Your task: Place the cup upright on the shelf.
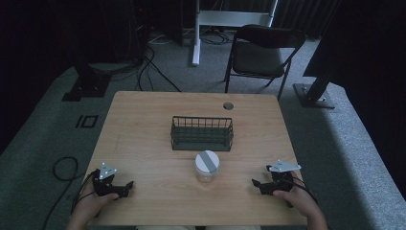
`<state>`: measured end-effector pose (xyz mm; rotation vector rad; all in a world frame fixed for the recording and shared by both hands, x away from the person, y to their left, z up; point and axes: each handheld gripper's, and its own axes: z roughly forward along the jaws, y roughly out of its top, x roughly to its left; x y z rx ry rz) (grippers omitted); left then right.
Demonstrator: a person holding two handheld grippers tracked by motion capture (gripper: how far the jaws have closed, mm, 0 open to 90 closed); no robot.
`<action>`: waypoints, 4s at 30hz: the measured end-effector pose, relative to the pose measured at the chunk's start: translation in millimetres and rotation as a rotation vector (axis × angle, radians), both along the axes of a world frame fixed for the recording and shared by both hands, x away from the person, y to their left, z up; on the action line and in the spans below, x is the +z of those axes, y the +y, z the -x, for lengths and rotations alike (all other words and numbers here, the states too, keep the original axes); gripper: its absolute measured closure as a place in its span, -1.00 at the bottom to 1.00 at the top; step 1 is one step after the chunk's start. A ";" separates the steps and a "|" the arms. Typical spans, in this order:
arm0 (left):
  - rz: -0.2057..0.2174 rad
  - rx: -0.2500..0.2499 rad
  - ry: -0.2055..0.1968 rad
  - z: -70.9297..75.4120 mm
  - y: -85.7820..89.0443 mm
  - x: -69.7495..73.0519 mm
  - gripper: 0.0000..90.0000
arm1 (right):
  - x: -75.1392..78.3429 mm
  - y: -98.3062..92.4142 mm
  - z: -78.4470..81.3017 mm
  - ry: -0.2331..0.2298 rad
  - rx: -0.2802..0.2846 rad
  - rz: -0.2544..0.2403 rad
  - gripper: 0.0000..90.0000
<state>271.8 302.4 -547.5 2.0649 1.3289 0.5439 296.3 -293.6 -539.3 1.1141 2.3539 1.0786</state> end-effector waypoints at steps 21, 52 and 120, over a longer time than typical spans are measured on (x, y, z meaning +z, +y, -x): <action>-0.001 -0.001 0.000 0.0 0.1 0.0 -0.97 | 7.0 54.4 -5.4 -0.055 0.176 -0.056 -0.75; -0.001 -0.001 0.000 0.0 0.1 0.0 -0.97 | 2.7 122.7 -8.1 -0.112 0.322 -0.151 -0.75; -0.002 0.000 0.000 0.0 0.1 0.2 -0.97 | 3.4 163.2 -15.5 -0.270 0.194 -0.350 -0.59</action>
